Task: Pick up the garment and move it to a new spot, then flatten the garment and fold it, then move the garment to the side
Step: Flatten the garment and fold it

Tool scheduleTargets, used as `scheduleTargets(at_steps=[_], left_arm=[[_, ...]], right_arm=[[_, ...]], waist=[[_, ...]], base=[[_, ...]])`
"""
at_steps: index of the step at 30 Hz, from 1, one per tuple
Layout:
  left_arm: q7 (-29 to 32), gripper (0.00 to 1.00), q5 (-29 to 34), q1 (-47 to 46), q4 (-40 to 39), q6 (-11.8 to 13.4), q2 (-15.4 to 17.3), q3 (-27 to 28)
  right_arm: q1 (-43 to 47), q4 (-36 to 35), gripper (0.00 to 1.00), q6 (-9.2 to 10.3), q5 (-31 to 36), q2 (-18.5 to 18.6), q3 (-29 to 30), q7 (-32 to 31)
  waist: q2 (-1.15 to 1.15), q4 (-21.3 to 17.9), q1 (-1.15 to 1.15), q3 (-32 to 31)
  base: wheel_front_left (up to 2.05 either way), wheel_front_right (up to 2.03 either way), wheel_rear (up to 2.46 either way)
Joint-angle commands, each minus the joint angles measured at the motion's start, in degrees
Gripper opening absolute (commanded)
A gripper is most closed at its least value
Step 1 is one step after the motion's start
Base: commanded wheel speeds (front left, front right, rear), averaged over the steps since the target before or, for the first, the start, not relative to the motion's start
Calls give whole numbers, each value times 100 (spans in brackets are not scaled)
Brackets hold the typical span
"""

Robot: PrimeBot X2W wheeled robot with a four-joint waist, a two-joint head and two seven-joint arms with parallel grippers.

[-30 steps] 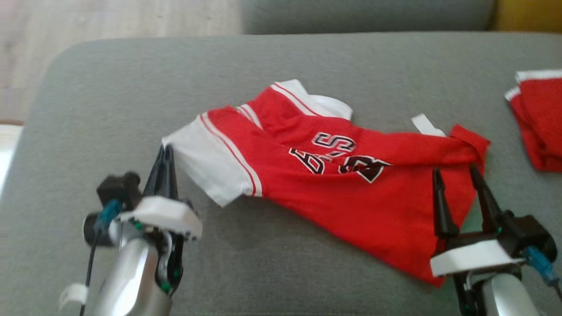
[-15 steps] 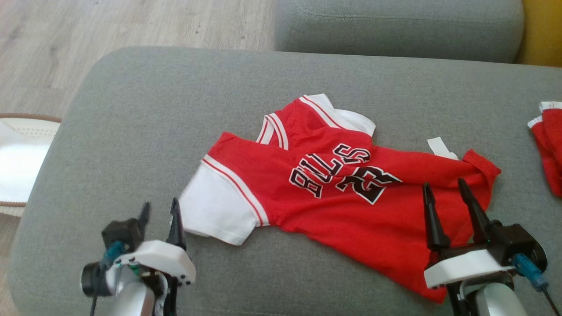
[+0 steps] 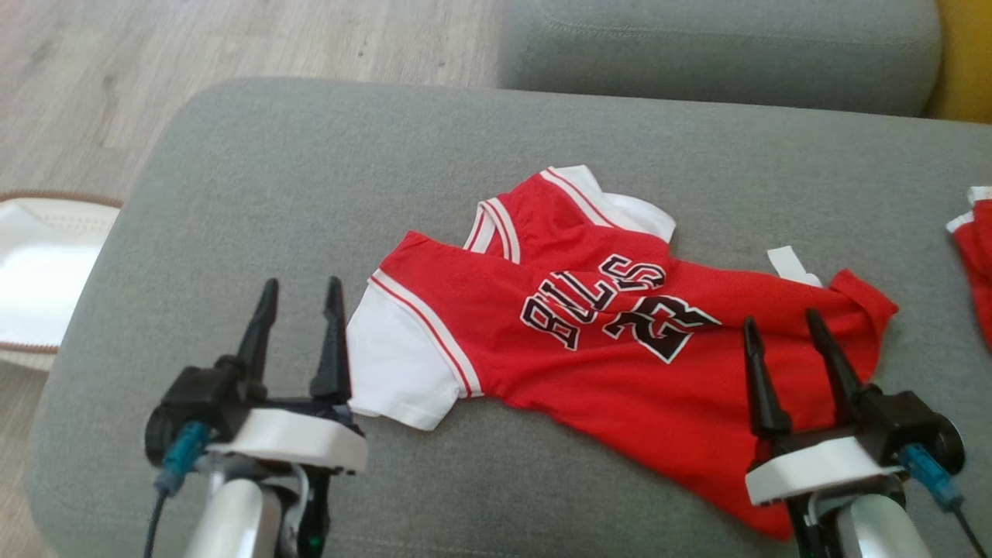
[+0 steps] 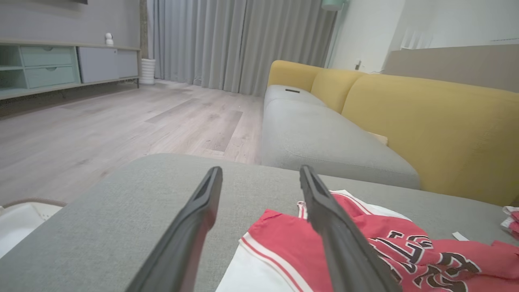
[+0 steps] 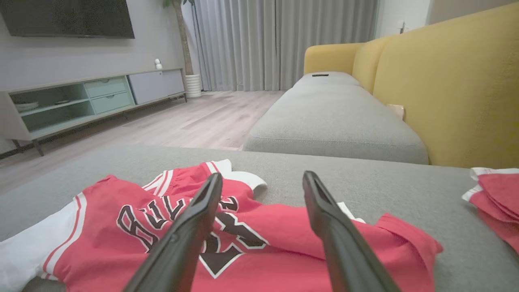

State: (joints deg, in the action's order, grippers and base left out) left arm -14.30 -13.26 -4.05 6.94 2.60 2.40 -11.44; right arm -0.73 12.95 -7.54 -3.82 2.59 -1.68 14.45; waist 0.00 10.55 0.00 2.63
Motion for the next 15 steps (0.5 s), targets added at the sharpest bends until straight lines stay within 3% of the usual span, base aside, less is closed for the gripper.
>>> scheduleTargets(at_steps=[1,7,15], left_arm=[[-70,100,-16,-212,-280,49,49,88],[-70,100,-125,-311,-368,84,49,-240],[-70,100,-386,-593,-412,161,48,-658]], right_arm=[[-307,-202,100,5,75,29,-172,55],[-912,-89,100,5,315,29,-199,-122],[-2203,1130,100,5,304,250,-335,-1448]], waist=[[0,55,0,75],[0,302,0,362],[0,742,0,855]], base=[[0,0,0],[0,0,0],[0,0,0]])
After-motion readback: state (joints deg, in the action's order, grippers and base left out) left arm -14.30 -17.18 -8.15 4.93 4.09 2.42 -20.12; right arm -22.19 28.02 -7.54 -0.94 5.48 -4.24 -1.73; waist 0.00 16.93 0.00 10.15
